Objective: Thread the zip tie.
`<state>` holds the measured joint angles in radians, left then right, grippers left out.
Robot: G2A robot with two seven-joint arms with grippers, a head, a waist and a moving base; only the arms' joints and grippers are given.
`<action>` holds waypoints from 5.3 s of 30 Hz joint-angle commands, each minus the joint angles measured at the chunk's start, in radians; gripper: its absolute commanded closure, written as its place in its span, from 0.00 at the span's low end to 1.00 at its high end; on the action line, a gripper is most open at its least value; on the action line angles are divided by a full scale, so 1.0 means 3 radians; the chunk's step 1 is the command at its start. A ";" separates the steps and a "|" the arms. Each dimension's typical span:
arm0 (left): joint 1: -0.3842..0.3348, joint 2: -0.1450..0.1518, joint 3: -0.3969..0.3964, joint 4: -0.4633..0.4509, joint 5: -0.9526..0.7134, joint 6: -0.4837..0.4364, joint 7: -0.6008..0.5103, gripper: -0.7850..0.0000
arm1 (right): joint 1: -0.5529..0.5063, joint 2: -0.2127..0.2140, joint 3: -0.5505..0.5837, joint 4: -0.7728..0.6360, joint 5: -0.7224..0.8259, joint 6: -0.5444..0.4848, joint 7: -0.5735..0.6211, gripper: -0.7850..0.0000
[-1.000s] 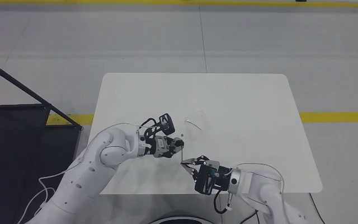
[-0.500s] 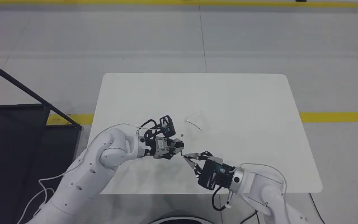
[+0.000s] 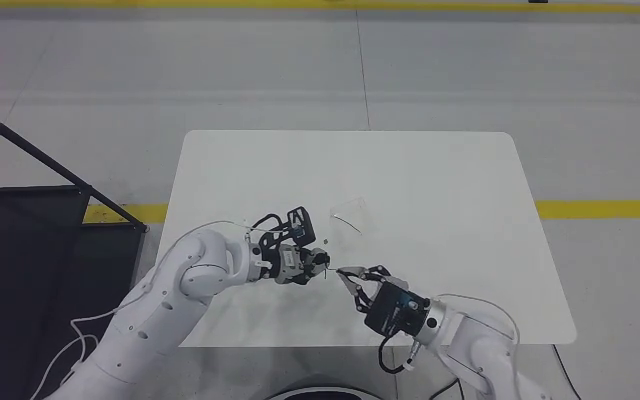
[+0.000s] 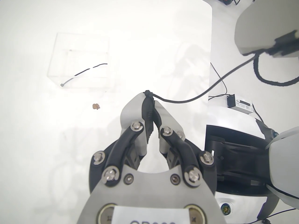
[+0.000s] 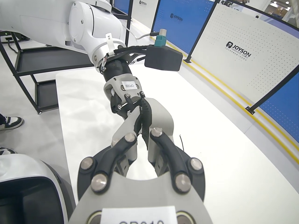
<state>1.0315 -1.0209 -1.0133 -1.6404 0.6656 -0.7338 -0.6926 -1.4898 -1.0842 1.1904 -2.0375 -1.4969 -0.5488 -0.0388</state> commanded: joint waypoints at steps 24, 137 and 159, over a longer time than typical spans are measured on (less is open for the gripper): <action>0.0007 0.0022 0.0004 -0.0053 0.0188 0.0044 0.0066 1.00 | -0.0034 -0.0032 -0.0037 0.0027 -0.0013 0.0400 -0.0082 1.00; 0.0297 0.0033 -0.0148 -0.0305 0.0651 0.0202 0.0678 1.00 | -0.0093 -0.0076 -0.0325 -0.0144 -0.0915 0.0268 0.0335 1.00; 0.0458 0.0060 -0.0233 -0.0460 0.1118 0.0015 0.1033 1.00 | -0.0076 -0.0066 -0.0346 -0.0128 -0.0926 0.0134 0.0415 1.00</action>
<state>1.1669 -1.0031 -1.0822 -1.7764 0.9944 -0.7288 -0.3877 -1.5130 -1.1039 1.0862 -2.0761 -1.7771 -0.5100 0.0856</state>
